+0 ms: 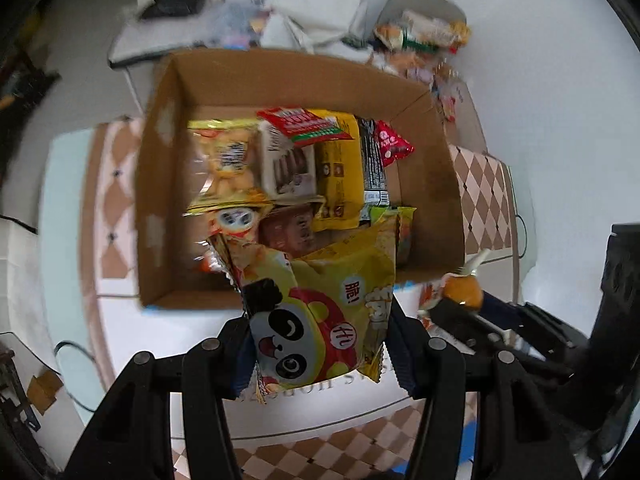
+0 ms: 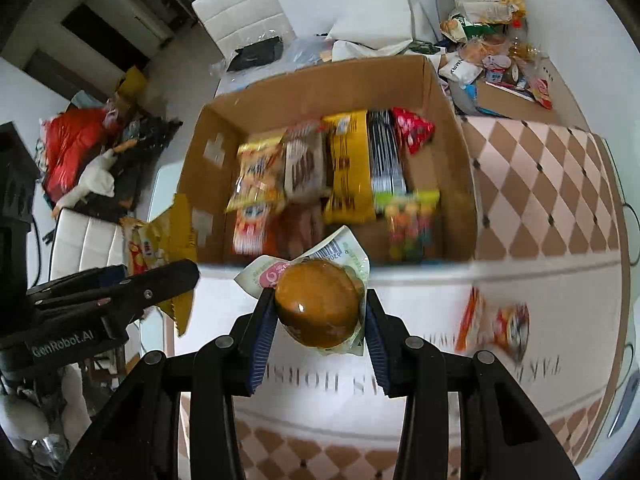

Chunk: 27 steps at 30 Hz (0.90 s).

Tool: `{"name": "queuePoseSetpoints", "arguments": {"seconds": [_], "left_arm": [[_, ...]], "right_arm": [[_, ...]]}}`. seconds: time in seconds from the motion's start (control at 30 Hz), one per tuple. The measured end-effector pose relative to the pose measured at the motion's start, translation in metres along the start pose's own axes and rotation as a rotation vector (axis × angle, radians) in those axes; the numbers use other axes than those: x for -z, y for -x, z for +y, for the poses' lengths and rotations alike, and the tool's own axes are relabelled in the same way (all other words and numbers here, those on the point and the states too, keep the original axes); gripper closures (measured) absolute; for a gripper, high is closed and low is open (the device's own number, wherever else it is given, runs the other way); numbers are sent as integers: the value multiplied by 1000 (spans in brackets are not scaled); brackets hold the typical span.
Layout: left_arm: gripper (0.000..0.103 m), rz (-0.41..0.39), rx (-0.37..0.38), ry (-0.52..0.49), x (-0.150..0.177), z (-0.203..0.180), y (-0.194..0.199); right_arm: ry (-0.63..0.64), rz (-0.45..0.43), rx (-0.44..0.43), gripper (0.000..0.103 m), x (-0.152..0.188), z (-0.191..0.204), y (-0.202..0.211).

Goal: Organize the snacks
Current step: 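Carry the bun and panda bag into the box and open both tools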

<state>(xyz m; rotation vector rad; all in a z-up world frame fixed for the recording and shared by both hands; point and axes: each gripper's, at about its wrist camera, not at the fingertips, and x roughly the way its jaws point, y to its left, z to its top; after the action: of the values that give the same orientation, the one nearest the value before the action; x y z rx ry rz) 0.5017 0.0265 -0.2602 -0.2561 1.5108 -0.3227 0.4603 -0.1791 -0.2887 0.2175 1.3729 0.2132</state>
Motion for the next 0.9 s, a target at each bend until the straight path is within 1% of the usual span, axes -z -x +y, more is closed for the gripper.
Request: {"name": "queuePoseSetpoints", "arguments": {"seconds": [0.1, 0.23, 0.33, 0.4, 0.43, 0.5, 0.53, 0.57, 0.6, 0.63, 0.67, 0.73, 0.9], "left_arm": [[50, 95, 50, 33, -28, 3, -30], [48, 183, 66, 56, -50, 4, -68], [47, 260, 85, 73, -56, 4, -94], [46, 303, 78, 77, -58, 4, -109], [41, 316, 68, 76, -58, 4, -116], [28, 324, 40, 70, -58, 5, -123], [19, 326, 26, 67, -58, 6, -125], [16, 321, 21, 66, -58, 6, -125], [16, 317, 24, 68, -58, 7, -125], [12, 313, 34, 74, -59, 7, -124], [7, 310, 46, 81, -59, 7, -124], [7, 300, 52, 85, -59, 7, -121], [7, 252, 36, 52, -56, -1, -103]], "right_arm": [[-5, 34, 22, 58, -26, -11, -28], [-19, 81, 44, 58, -41, -26, -66], [-19, 97, 52, 58, -47, -32, -83], [-12, 122, 28, 58, -50, -36, -95], [-15, 134, 21, 56, -51, -38, -100], [-17, 159, 34, 54, -53, -43, -109], [-22, 182, 37, 45, -53, -47, -114], [-26, 192, 43, 39, -53, -49, -117], [-23, 194, 56, 29, -52, -51, -118], [-21, 194, 58, 22, -52, -52, -119], [-28, 197, 52, 20, -52, -54, -119], [-41, 206, 39, 15, -51, -58, -121], [-48, 193, 53, 13, -47, -58, -114]]}}
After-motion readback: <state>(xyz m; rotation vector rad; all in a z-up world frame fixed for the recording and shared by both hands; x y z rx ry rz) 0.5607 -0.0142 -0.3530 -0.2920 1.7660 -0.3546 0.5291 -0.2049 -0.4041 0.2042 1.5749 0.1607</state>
